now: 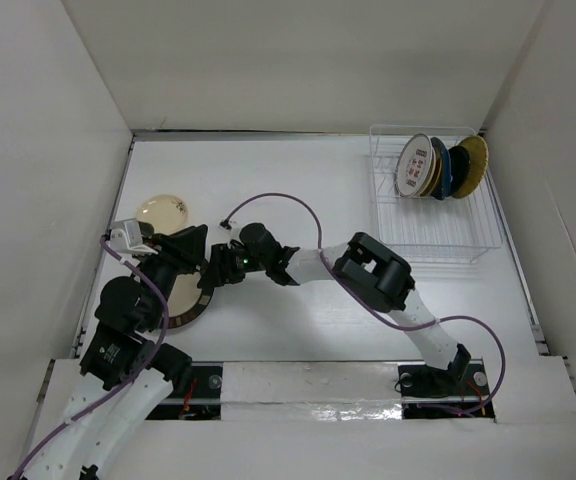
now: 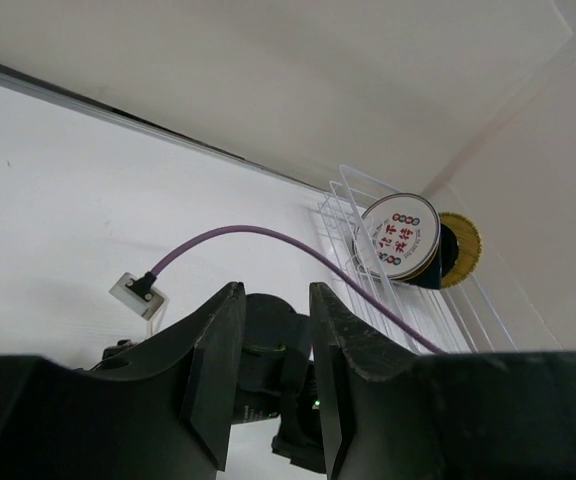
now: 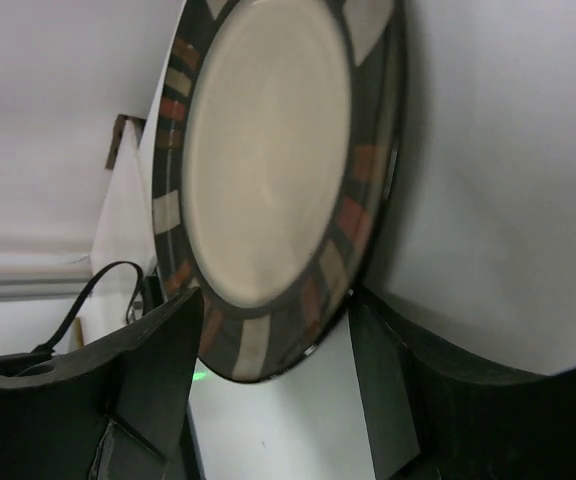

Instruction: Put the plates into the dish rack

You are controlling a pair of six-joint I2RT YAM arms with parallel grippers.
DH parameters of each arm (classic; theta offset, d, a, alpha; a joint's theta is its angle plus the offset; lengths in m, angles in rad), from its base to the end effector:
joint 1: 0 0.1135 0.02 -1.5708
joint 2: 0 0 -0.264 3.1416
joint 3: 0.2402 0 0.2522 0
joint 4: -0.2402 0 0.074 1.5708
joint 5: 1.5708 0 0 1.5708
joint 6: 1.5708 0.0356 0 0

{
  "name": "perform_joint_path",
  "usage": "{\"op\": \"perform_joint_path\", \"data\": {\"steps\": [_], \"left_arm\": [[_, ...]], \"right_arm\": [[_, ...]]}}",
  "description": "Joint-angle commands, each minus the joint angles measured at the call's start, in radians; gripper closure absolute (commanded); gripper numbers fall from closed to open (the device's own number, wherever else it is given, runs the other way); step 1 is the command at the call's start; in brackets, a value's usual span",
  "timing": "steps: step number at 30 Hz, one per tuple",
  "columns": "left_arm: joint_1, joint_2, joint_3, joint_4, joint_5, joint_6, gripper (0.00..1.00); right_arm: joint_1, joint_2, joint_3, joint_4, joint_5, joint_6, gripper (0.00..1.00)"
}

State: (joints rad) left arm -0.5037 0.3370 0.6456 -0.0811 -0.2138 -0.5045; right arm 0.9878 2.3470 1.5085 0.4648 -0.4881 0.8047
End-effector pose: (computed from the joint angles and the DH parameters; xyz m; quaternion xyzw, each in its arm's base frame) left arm 0.0842 -0.0378 0.3569 -0.0838 0.6187 -0.3178 0.7136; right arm 0.2677 0.4362 0.1213 -0.2089 0.7859 0.5517 0.1856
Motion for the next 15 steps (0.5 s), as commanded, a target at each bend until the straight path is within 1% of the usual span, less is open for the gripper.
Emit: {"op": "perform_joint_path", "data": {"steps": [1,6,8,9,12,13,15], "left_arm": [[-0.004,-0.029,-0.003,0.018,-0.018,0.017,0.71],[-0.004,-0.041,-0.004,0.023,-0.019,0.015,0.7],[-0.004,-0.043,-0.004,0.023,-0.016,0.017,0.7],[-0.004,-0.044,-0.004,0.024,-0.013,0.017,0.7],[-0.004,-0.05,-0.004,0.021,-0.013,0.02,0.7],[-0.004,-0.055,-0.004,0.02,-0.013,0.02,0.7],[-0.004,-0.064,-0.006,0.02,-0.016,0.021,0.7]], "right_arm": [[0.017,0.057,0.056,0.061,-0.049,0.083,0.35],[0.017,0.08,0.048,0.086,0.003,0.137,0.41],[0.017,0.086,0.055,0.072,0.016,0.14,0.48],[0.017,0.087,0.058,0.066,0.017,0.145,0.56],[0.017,0.09,0.05,0.063,0.031,0.157,0.74],[0.017,0.089,0.047,0.063,0.031,0.16,0.87],[0.017,0.074,0.013,0.066,0.051,0.157,0.98]]}}
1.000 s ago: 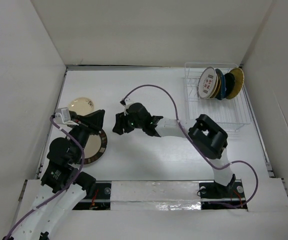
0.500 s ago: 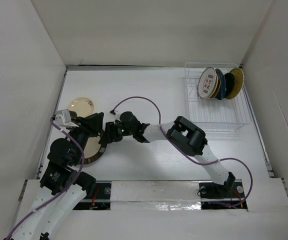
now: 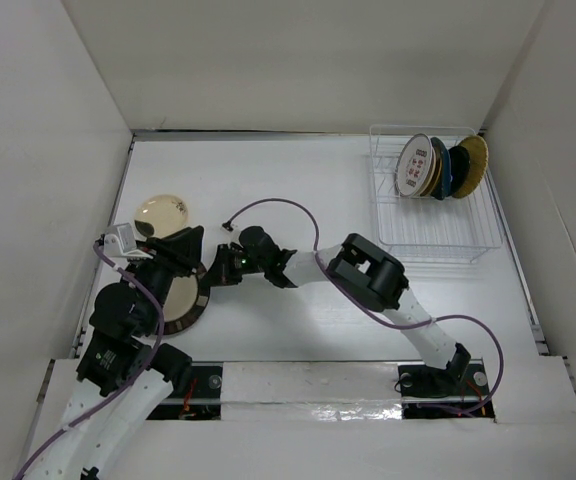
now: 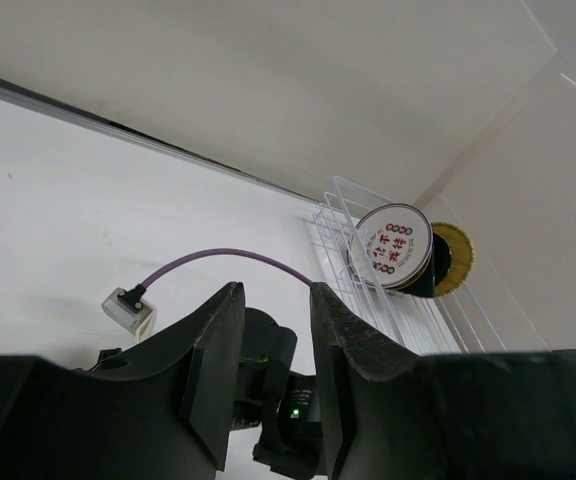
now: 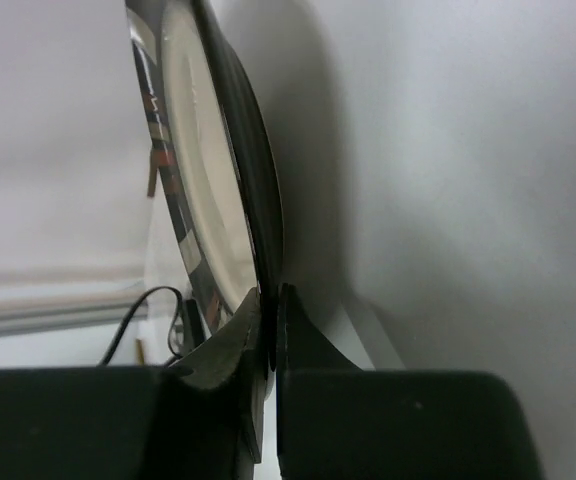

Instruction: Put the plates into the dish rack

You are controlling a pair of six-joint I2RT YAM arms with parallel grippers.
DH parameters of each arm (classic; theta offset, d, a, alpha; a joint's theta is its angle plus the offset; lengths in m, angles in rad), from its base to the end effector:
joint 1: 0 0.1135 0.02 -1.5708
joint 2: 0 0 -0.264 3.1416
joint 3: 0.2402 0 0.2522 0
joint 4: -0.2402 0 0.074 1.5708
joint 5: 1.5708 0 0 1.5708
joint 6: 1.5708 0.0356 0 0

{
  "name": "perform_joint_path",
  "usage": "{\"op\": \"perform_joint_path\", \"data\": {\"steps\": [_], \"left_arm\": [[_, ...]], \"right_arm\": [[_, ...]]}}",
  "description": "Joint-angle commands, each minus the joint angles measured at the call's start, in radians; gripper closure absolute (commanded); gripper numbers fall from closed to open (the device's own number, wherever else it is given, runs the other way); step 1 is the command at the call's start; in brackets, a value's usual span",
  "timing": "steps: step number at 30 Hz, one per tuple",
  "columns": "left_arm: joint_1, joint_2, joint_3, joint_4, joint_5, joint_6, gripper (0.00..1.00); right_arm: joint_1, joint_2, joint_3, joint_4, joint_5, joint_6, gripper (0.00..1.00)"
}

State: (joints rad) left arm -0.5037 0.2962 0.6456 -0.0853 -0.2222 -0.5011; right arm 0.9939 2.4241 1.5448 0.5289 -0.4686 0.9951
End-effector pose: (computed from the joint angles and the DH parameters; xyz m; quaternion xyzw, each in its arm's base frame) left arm 0.0757 -0.0327 0.3592 -0.0872 0.6042 -0.3209 0.7241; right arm 0.2705 0.4452 0.1003 -0.1326 0.7972 0.5710 0.1442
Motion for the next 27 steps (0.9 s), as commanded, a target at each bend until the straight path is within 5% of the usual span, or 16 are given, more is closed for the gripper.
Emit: {"op": "perform_joint_path", "data": {"steps": [1,13,23,27], "left_arm": [[-0.004,-0.026,-0.006,0.024,-0.009,0.019,0.7],[-0.004,-0.068,0.0,0.015,-0.022,0.039,0.7],[-0.004,-0.094,-0.003,0.002,-0.039,0.052,0.69],[-0.004,-0.082,-0.004,0.009,-0.028,0.05,0.69]], "right_arm": [[0.011,-0.031,-0.04,0.003,0.038,-0.038,1.0],[-0.119,-0.584,-0.417,0.189,0.099,-0.082,1.0],[-0.533,-1.051,-0.462,-0.138,0.327,-0.323,1.0],[-0.644,-1.148,-0.365,-0.343,0.696,-0.606,1.0]]}}
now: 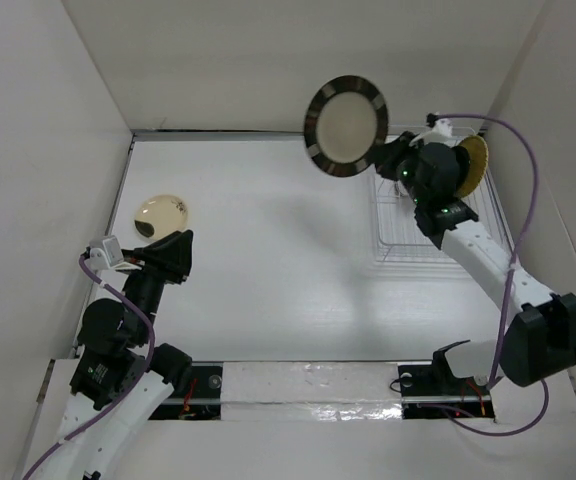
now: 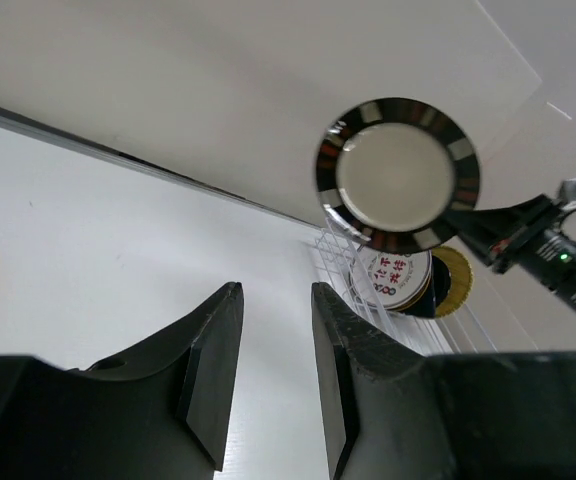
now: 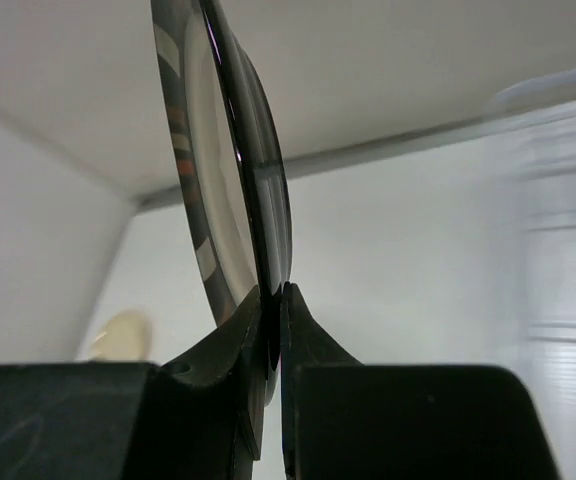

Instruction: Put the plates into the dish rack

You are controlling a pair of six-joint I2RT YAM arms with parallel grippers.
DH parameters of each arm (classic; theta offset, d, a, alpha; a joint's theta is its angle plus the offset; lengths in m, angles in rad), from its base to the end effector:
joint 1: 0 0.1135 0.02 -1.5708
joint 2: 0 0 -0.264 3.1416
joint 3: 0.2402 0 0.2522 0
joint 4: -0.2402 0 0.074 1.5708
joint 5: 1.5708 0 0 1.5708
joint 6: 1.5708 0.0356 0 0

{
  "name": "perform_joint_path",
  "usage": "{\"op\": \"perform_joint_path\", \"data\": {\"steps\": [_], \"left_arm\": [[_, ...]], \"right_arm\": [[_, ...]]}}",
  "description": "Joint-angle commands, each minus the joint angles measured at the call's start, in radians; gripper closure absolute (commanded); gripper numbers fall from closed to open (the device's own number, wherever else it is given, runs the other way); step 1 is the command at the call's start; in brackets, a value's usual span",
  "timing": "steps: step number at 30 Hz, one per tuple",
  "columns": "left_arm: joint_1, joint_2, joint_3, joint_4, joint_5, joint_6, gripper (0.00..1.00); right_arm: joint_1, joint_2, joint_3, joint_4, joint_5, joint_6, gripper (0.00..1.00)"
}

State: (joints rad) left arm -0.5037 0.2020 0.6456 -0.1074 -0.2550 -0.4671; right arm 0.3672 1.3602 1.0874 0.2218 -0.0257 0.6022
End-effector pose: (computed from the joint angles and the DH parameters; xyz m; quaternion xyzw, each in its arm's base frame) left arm 0.0562 -0.0207 0.3616 -0.0932 0.5759 -0.3123 0.7497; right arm 0.3042 0.1180 0.3579 0.0762 0.7209 0.3292 0.6051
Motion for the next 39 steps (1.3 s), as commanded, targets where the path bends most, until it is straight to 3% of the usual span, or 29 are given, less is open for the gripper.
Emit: {"op": "perform_joint_path", "data": {"steps": [1,3,8,16,21,30,39], "left_arm": [[-0.004,0.016,-0.006,0.034,0.008,0.018,0.69],[-0.004,0.026,-0.006,0.035,0.008,0.018,0.69],[-0.004,0.056,-0.001,0.038,0.025,0.018,0.69],[0.005,0.076,-0.006,0.043,0.023,0.019,0.68],[0.005,0.099,-0.003,0.048,0.028,0.019,0.68],[0.005,0.128,0.0,0.06,0.037,0.016,0.68],[0.005,0.131,-0.003,0.072,0.042,0.007,0.68]], "right_arm": [[-0.048,-0.091,0.138,-0.056,0.307,-0.269,1.0],[-0.085,-0.099,0.187,-0.113,0.421,-0.385,1.0],[-0.149,-0.02,0.359,-0.214,0.489,-0.508,1.0],[-0.174,0.111,0.439,-0.251,0.563,-0.616,1.0],[-0.215,0.16,0.463,-0.259,0.5,-0.617,1.0],[-0.225,0.195,0.453,-0.265,0.529,-0.627,1.0],[-0.214,0.119,0.439,-0.219,0.556,-0.611,1.0]]}}
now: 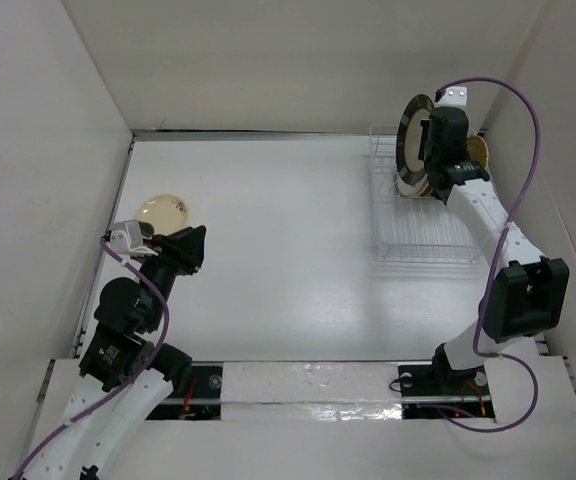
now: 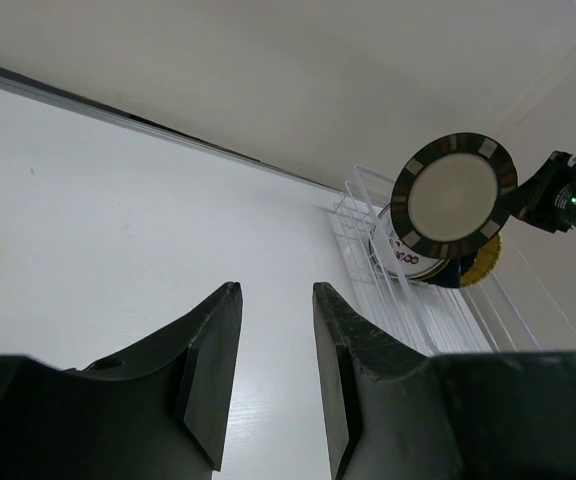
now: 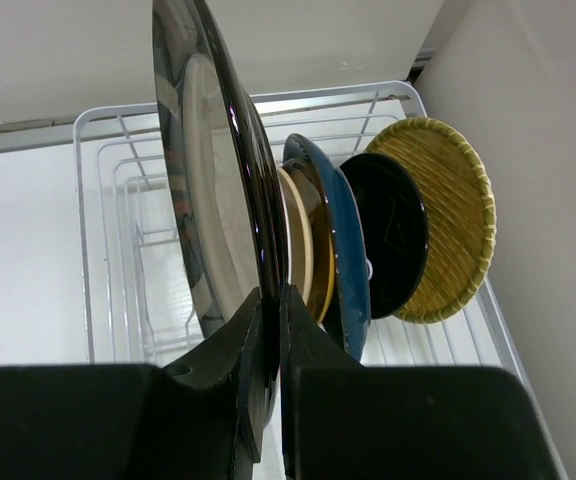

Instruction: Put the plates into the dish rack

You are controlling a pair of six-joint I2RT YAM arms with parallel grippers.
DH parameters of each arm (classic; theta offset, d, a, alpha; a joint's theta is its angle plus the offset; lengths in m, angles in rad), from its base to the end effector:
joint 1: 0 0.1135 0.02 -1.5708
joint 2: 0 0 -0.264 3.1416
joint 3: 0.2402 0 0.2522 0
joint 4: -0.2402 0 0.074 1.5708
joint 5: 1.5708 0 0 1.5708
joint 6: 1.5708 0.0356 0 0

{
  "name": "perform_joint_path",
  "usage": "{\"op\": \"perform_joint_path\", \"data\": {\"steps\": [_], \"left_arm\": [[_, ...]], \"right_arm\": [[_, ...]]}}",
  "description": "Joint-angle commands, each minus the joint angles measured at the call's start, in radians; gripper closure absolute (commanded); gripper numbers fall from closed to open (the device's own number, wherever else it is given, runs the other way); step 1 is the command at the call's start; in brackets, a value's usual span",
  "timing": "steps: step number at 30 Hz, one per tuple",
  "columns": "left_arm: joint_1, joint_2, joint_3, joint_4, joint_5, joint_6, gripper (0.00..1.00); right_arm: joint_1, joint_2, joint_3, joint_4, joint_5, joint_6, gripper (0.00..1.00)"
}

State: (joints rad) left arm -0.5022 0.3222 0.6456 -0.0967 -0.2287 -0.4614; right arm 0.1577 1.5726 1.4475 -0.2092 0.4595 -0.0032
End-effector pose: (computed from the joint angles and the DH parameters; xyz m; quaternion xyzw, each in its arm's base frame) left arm 0.0816 -0.0356 0.3563 -0.0766 0.6202 -0.2973 0.7219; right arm 0.3689 0.0427 0.3717 0.0678 0.8015 -0.1415 0.5770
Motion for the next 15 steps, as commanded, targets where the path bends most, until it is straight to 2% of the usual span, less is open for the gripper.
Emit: {"op": "perform_joint_path", "data": {"steps": [1,7,15], "left_arm": [[0.004,0.011,-0.003,0.063,0.019,-0.002,0.68],[0.004,0.015,-0.009,0.083,0.038,-0.014,0.68],[0.004,0.038,-0.008,0.091,0.051,-0.043,0.68]], "right_arm": [[-0.004,-0.092,0.062,0.212,0.065,0.0,1.0],[0.005,-0.08,0.027,0.226,0.059,0.002,1.0],[0.028,0.02,-0.001,0.212,0.064,0.046,1.0]]}}
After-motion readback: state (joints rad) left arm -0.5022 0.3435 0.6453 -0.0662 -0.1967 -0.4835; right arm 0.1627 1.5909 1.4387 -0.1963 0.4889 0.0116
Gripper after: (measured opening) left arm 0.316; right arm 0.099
